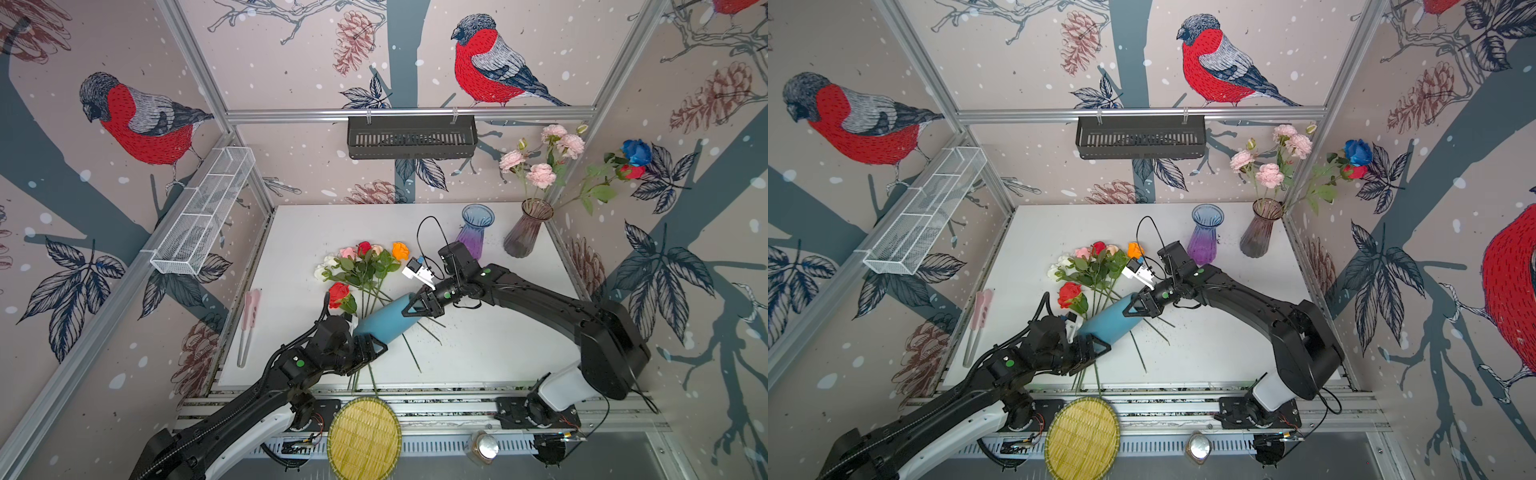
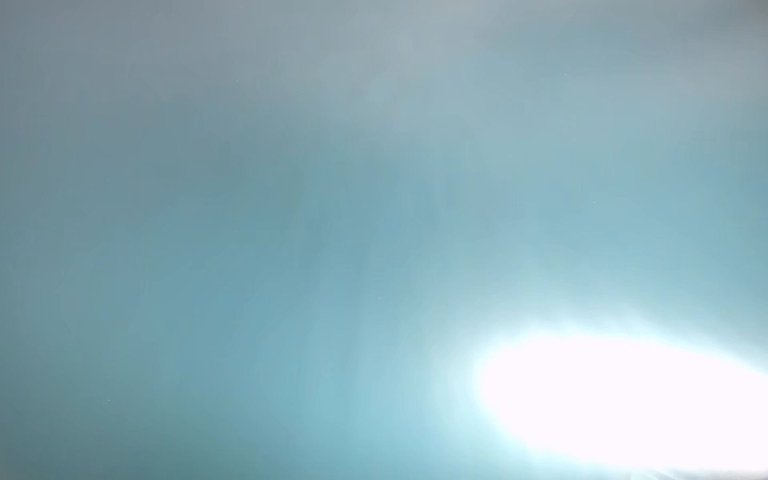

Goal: Arrange the flowers into the vase
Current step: 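Carry the teal vase away with the right gripper while the left gripper releases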

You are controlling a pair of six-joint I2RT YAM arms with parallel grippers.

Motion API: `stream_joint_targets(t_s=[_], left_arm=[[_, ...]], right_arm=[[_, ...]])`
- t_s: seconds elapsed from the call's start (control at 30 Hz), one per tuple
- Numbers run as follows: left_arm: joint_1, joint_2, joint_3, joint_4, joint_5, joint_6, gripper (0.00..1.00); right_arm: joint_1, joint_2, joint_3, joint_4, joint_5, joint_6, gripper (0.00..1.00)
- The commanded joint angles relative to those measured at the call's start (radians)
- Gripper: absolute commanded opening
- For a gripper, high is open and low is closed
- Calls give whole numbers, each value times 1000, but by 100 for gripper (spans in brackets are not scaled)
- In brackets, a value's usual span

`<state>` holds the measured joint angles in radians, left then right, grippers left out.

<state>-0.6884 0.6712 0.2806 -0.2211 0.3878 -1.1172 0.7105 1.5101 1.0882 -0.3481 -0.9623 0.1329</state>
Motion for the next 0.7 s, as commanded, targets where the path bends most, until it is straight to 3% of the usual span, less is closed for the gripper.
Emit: stream_joint_targets(t_s=[0.0, 0.17, 0.4, 0.67], left_arm=[[3, -19, 60, 144, -88, 59, 78], [15, -23, 148, 71, -109, 124, 78], [56, 26, 266, -27, -147, 279, 78], [138, 71, 303, 41, -94, 359, 78]], right_arm=[[4, -55, 92, -63, 162, 61, 1], [10, -39, 341, -228, 455, 61, 0], [25, 151, 700, -441, 876, 0, 0], [59, 448, 1085, -648, 1175, -33, 0]])
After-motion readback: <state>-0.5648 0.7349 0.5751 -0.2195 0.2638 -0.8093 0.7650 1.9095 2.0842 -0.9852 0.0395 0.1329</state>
